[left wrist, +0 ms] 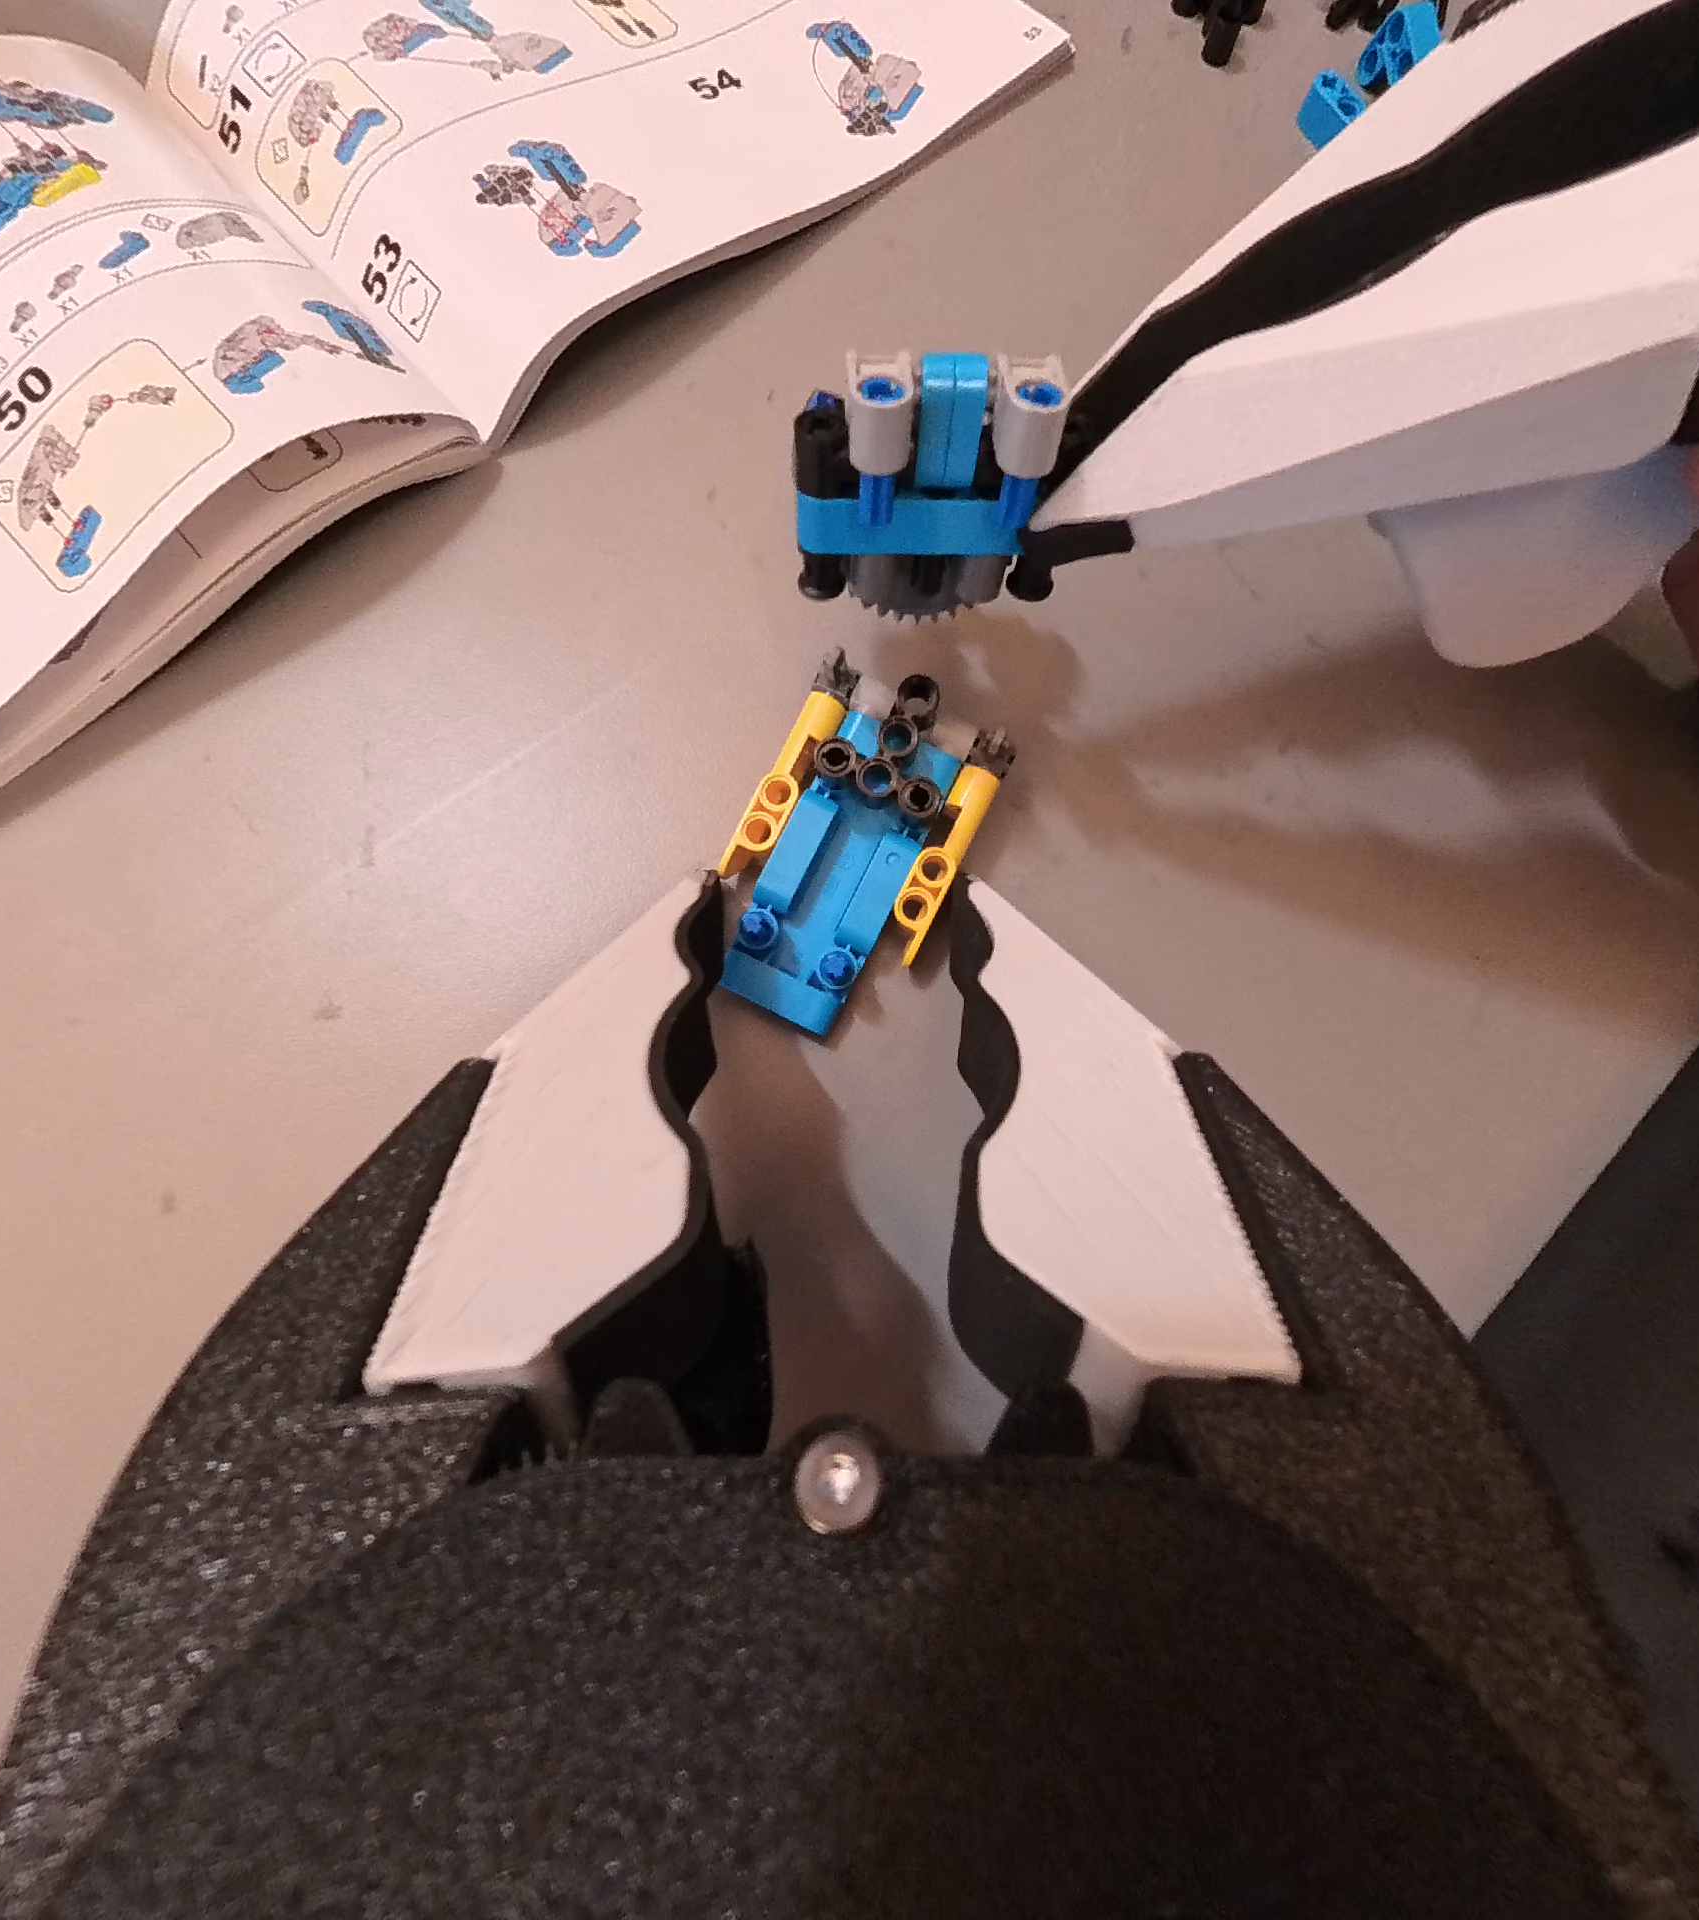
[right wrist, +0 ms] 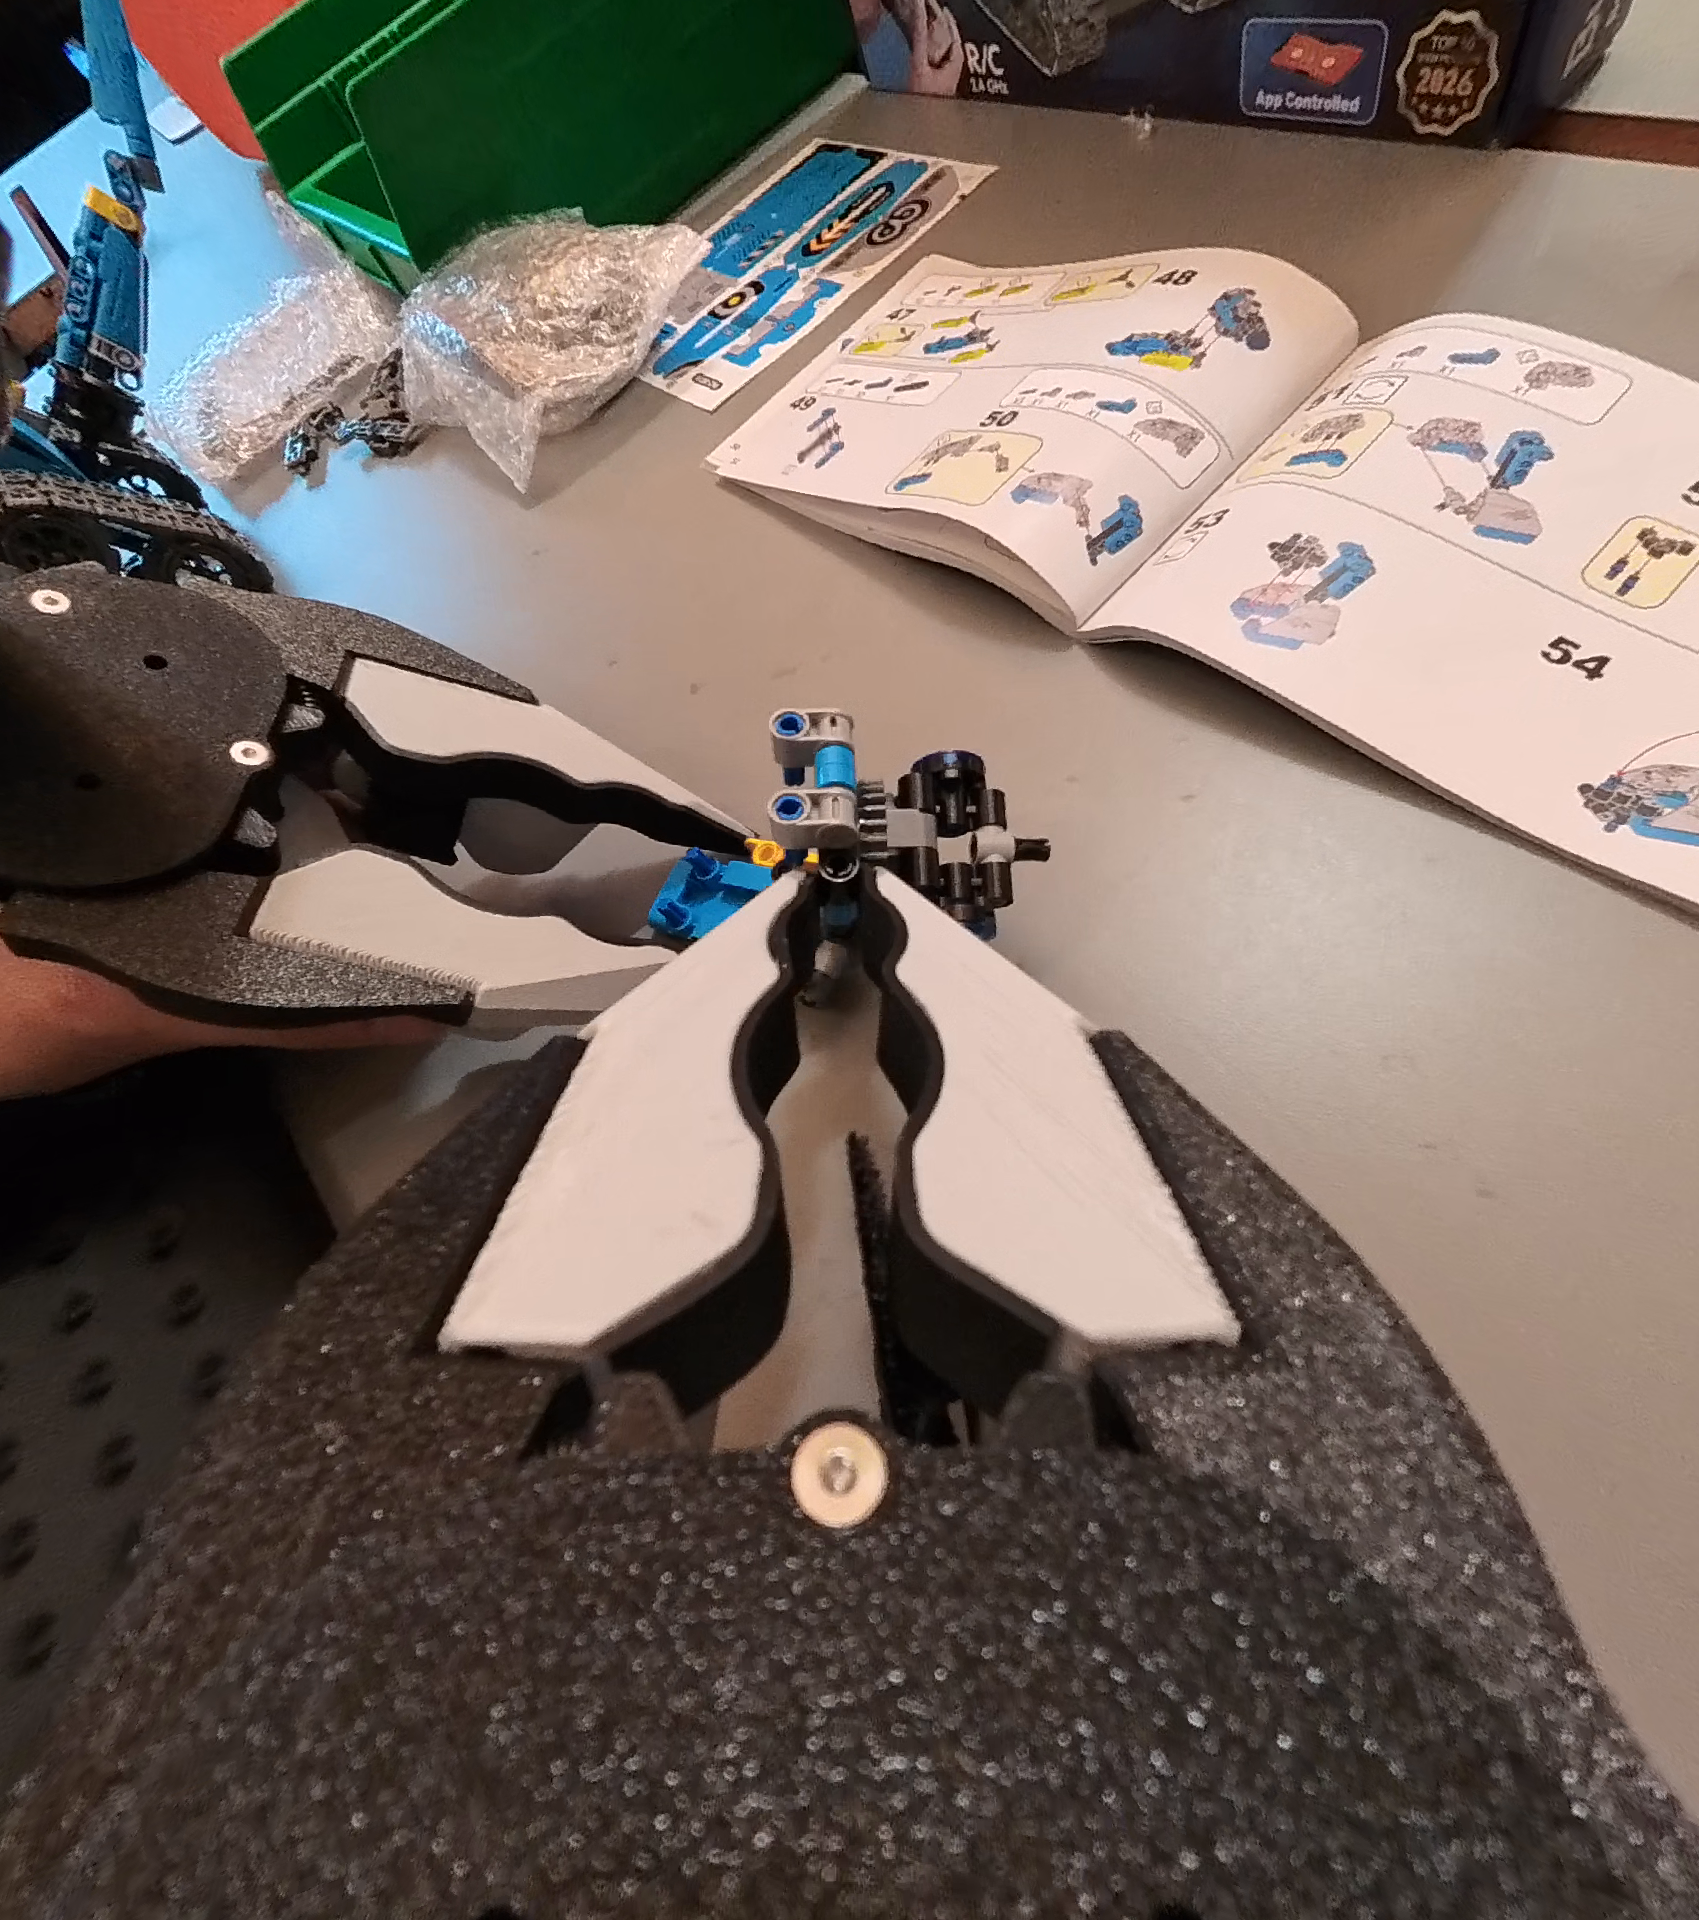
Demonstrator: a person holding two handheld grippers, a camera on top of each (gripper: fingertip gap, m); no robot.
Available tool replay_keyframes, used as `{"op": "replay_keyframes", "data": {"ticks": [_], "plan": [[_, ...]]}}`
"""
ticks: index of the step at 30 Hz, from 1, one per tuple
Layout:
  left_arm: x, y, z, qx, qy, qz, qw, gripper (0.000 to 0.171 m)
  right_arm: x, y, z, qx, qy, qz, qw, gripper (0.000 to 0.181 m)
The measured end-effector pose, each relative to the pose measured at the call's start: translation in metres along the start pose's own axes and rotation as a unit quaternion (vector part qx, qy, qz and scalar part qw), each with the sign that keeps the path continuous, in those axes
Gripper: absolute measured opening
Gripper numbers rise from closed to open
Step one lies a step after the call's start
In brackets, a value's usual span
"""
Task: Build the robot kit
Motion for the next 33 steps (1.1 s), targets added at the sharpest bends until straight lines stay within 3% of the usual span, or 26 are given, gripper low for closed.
{"op": "replay_keyframes", "data": {"ticks": [12,15,18,22,33], "plan": [[0.000,0.000,0.000,-0.001,0.001,-0.001,1.000,0.044,0.003,0.001,0.002,0.003,0.028,-0.021,0.999,0.007],[0.001,0.000,0.000,-0.001,0.006,-0.004,1.000,0.044,0.012,0.003,0.006,0.013,0.117,-0.080,0.990,0.007],[0.001,0.000,0.000,-0.001,0.008,-0.006,1.000,0.044,0.028,0.002,0.009,0.033,0.243,-0.154,0.957,0.007],[0.001,0.000,0.000,-0.001,0.007,-0.005,1.000,0.044,0.037,-0.003,0.007,0.056,0.301,-0.189,0.933,0.007],[0.001,0.000,0.000,-0.002,0.008,-0.006,1.000,0.044,0.036,-0.003,0.007,0.056,0.295,-0.185,0.936,0.007]]}}
Point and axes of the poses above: each gripper's, where its closed fingertips meet, y back along the fingers, z out of its top, x = y × z across the jaws, the point moved 9 cm from there along y, back along the fingers, and after that the axes turned 14 degrees about z, right-handed, at the moved point
